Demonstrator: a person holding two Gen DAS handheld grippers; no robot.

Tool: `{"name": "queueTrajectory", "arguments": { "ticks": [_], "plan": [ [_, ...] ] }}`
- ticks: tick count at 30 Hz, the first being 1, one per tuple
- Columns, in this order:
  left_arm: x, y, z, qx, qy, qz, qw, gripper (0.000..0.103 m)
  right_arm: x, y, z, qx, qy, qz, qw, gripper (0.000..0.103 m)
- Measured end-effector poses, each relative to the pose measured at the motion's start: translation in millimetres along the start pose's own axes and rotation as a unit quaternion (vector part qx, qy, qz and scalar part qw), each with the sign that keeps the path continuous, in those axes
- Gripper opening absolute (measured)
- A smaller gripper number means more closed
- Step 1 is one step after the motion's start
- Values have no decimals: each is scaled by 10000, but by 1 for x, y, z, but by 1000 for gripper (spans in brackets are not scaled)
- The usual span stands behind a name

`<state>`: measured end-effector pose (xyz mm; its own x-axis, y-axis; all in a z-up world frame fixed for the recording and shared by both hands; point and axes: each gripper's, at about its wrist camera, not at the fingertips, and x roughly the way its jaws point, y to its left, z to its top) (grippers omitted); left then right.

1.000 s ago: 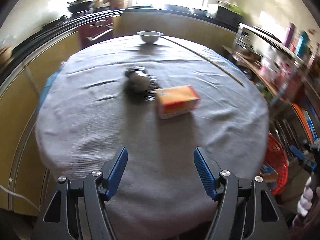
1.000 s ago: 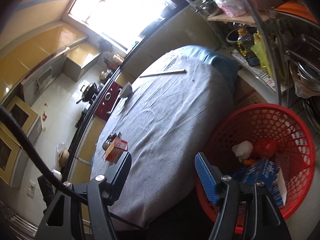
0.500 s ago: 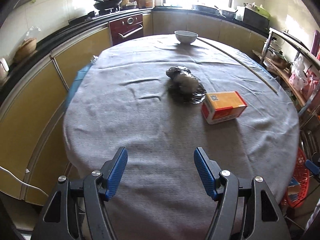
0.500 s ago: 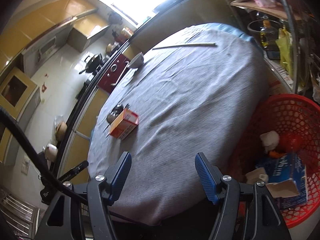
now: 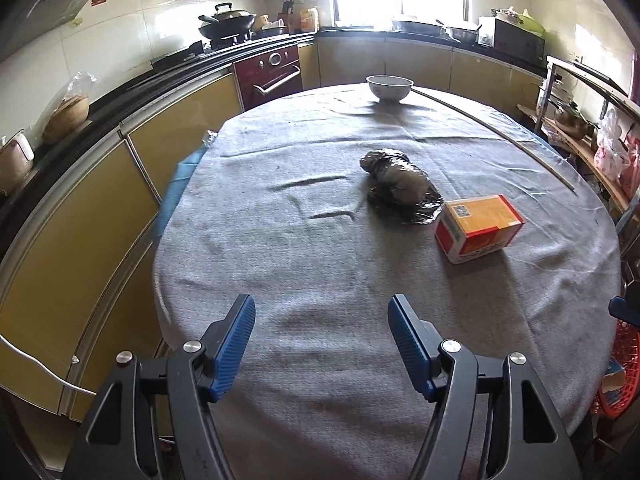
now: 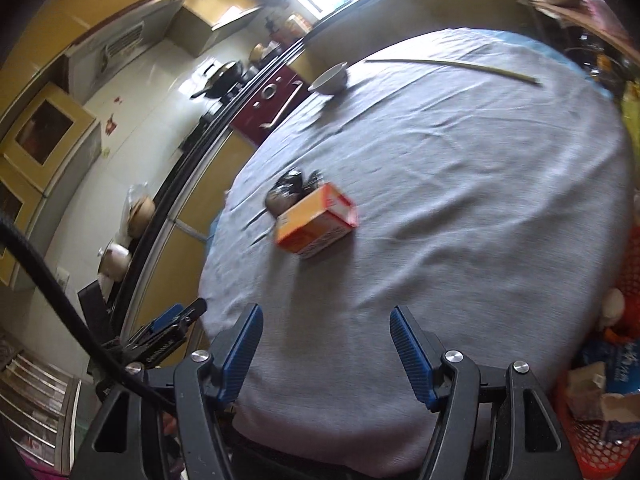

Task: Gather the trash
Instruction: 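Move both open tools back over the black bag and orange box, then lower the open right tool onto the orange-and-white box and close it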

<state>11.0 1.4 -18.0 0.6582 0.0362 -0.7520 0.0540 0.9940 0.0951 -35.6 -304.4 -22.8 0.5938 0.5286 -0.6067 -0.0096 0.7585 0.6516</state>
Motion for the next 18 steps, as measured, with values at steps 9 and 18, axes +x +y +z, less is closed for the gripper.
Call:
{"name": "queueTrajectory", "arguments": {
  "ticks": [9, 18],
  "plan": [
    [18, 22, 2, -172, 115, 23, 9998, 70, 58, 30, 20, 236, 525, 464, 9973, 70],
    [37, 47, 0, -350, 326, 85, 9988, 70, 111, 15, 45, 1184, 773, 514, 9886, 70]
  ]
}}
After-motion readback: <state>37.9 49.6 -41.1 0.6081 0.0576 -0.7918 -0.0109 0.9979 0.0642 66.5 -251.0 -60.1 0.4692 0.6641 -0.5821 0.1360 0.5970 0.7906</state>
